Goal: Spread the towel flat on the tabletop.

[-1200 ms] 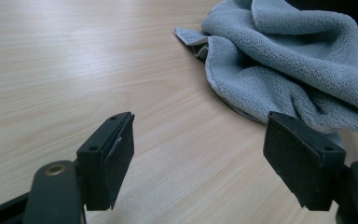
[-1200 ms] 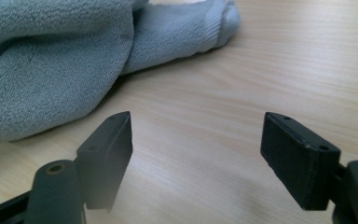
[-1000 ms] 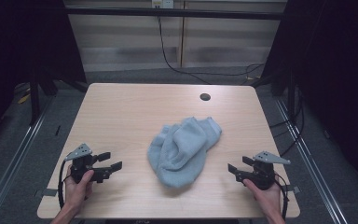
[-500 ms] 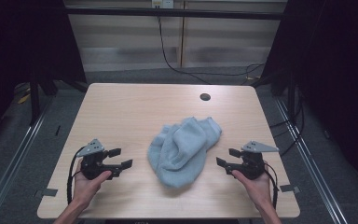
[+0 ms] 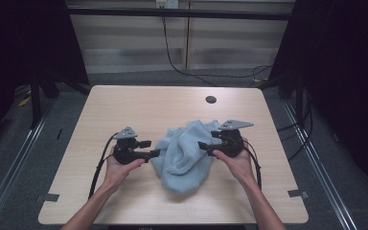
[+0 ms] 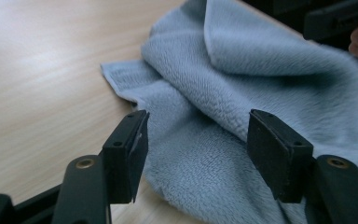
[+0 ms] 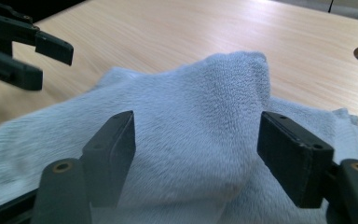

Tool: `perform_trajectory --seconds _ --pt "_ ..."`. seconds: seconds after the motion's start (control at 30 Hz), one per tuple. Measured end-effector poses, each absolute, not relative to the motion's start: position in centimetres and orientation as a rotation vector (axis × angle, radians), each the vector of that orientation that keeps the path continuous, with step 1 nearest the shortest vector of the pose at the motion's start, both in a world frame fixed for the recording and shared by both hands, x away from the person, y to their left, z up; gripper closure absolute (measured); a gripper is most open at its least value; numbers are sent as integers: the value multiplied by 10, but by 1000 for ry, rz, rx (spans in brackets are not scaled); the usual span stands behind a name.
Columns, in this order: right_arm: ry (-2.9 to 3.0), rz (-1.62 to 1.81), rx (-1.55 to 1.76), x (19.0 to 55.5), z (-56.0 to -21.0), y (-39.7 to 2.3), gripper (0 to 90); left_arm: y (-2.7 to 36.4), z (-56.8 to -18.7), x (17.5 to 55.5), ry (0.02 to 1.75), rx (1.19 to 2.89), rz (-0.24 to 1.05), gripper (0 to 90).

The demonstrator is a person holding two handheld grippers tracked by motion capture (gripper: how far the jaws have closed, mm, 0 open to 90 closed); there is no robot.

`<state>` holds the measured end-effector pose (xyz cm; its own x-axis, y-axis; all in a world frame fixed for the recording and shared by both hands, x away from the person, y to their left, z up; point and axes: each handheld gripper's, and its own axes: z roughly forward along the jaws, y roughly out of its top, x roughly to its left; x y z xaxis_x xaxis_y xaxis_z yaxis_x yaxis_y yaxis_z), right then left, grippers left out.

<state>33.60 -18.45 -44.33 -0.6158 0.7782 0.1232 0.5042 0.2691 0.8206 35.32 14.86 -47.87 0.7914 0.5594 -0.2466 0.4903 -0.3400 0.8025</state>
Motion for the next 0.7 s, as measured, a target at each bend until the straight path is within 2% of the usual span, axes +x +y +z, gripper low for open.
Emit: perform_trajectory --seconds 0.07,0.13,0.2,0.23,0.27,0.3,0.37,0.5,0.7 --pt "2274 1235 1200 345 -457 -179 267 141 -489 350 749 2094 101 349" --pt "2318 1178 1236 348 -473 -175 301 138 -499 347 747 2133 105 355" --pt "2326 1191 1282 344 -493 -173 405 141 -503 347 754 2126 71 366" --pt "2326 1191 1282 344 -493 -173 405 141 -503 347 754 2126 71 372" --pt "2330 1229 1299 340 -499 -174 473 144 -501 348 754 2115 65 385" --pt "2330 1229 1299 340 -499 -174 473 146 -499 347 757 2103 69 385" --pt "2368 1241 1258 331 -500 -169 560 153 -493 346 761 2072 70 429" --pt "2436 1261 1164 315 -501 -153 589 172 -479 341 772 1982 83 459" --pt "2494 1311 1096 296 -501 -131 591 170 -482 339 762 1998 65 429"
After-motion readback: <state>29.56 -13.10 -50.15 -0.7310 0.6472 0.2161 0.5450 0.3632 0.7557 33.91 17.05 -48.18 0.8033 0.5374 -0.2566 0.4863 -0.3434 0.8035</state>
